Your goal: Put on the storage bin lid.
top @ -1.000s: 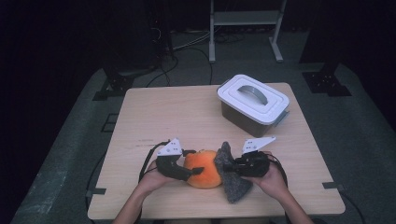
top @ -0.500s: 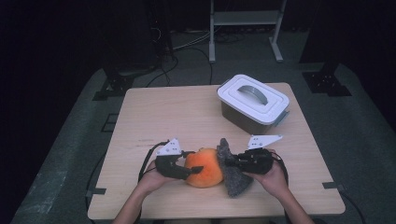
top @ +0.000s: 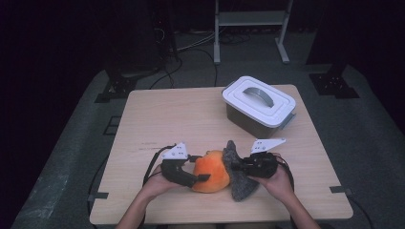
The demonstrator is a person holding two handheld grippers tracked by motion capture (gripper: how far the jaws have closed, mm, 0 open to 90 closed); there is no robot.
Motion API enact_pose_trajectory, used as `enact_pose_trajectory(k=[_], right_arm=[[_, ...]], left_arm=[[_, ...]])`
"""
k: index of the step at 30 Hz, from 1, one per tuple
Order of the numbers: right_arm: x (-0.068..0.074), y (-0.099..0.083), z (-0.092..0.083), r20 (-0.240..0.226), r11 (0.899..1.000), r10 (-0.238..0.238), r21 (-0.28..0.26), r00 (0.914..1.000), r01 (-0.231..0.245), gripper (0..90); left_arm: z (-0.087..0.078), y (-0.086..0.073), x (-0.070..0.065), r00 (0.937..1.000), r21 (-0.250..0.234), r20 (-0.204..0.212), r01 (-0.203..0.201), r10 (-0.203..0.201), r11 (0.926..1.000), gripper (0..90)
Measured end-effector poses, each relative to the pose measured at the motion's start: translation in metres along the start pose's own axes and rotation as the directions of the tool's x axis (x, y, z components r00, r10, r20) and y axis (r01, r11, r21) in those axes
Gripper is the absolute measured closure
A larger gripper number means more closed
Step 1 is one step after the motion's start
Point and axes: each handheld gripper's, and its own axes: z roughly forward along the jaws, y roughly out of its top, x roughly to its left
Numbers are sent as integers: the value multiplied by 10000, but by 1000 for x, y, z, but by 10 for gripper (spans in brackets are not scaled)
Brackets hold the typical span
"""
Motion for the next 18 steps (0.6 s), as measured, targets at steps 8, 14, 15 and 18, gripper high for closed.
enact_pose_trajectory(k=[8, 14, 15, 18], right_arm=[[10, 8, -10, -583, 9970, 70, -763, 9983, -114, 781], [14, 8, -2, -875, 9984, 22, -561, 9962, -71, 783], [12, 7, -1, -964, 9985, 132, -520, 9953, -183, 782], [7, 5, -2, -772, 9992, 130, -358, 9969, -158, 783]], left_arm=[[1, 0, 1, 9976, -128, -664, 174, -182, 9998, 429], [3, 2, 0, 9992, -33, -298, 274, -275, 9996, 385], [2, 2, 0, 9994, -55, -180, 298, -299, 9995, 364], [1, 2, 1, 9993, -50, 107, 358, -358, 9993, 325]])
